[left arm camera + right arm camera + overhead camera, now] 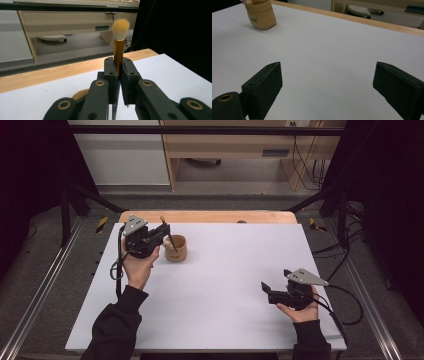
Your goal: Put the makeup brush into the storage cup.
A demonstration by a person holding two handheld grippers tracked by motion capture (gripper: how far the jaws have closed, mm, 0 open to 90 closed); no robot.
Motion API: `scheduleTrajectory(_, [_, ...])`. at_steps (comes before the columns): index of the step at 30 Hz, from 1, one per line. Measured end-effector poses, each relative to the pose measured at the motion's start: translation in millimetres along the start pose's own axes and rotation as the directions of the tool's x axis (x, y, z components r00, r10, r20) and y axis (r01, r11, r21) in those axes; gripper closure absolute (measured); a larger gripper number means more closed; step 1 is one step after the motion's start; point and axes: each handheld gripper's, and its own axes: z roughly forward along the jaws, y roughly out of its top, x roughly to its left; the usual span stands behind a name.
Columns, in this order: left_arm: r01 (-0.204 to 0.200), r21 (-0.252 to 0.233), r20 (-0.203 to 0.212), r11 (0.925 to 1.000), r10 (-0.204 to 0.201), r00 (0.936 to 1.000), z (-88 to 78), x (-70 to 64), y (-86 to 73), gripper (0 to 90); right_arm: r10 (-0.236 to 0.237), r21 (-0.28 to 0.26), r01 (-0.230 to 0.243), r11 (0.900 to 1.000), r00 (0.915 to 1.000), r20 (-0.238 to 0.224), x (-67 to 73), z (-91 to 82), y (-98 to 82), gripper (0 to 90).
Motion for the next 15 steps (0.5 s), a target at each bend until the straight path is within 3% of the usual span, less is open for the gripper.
scheduleTrajectory(15, [0.014, 0.011, -0.046, 0.9998, -0.014, 0.9989, 19.4, 13.7, 3.7, 83.1, -0.003, 0.002, 0.003, 1.000, 1.0000, 0.001, 0.4, 1.7, -0.4, 8.8])
